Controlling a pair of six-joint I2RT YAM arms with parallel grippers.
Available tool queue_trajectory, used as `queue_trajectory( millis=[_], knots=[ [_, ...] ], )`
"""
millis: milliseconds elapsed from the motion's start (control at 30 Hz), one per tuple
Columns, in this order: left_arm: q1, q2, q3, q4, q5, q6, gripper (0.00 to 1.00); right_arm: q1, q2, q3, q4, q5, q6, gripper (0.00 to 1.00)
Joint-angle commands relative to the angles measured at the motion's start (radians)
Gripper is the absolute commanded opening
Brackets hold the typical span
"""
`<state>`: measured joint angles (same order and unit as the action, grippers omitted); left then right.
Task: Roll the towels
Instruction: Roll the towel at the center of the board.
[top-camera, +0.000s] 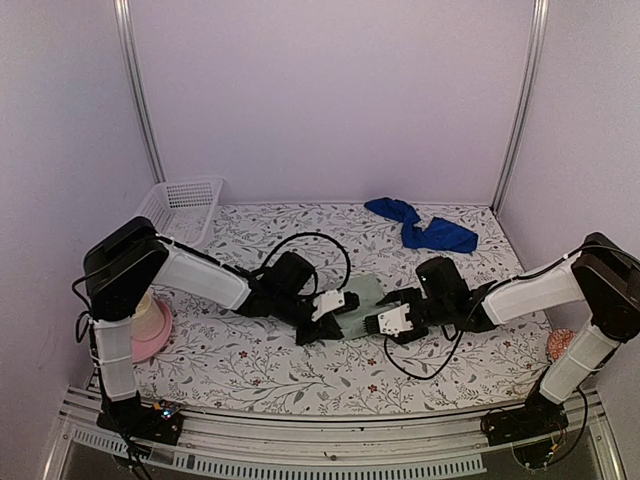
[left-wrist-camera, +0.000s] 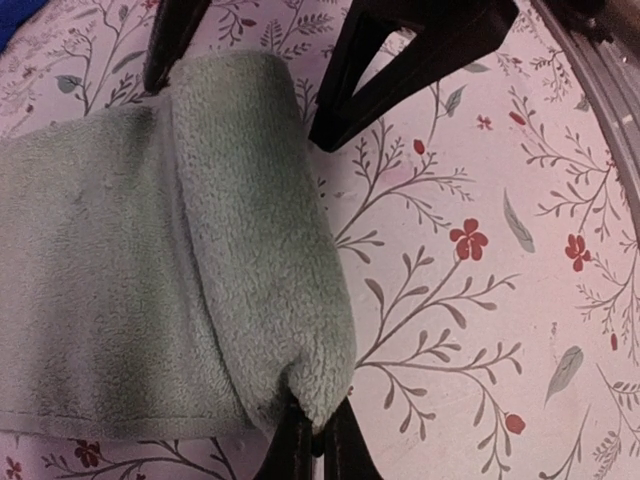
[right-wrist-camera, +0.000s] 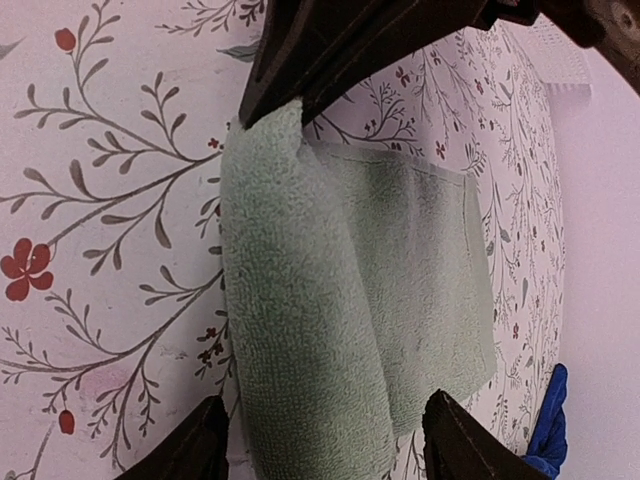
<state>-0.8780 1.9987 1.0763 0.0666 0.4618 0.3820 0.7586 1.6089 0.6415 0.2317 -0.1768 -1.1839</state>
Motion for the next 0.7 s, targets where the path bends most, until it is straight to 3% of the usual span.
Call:
queue_trajectory(
  millis=[0,367,567,667],
  knots=[
    [0.021,0.047,0.007,-0.063,0.001,-0.014,0.0,0.015,-0.031,-0.036,0.021,-0.023,-0.029,0.65],
    [0.025,0.055,0.01,-0.067,0.003,-0.015,0.0,0.018,0.044,0.011,-0.032,0.015,-0.017,0.58],
    [0.027,0.051,0.008,-0.069,0.012,-0.008,0.0,0.018,0.078,0.035,-0.049,0.044,0.004,0.46],
    [0.029,0.047,0.004,-0.07,0.016,-0.003,0.0,0.018,0.1,0.058,-0.068,0.059,0.022,0.34]
  ],
)
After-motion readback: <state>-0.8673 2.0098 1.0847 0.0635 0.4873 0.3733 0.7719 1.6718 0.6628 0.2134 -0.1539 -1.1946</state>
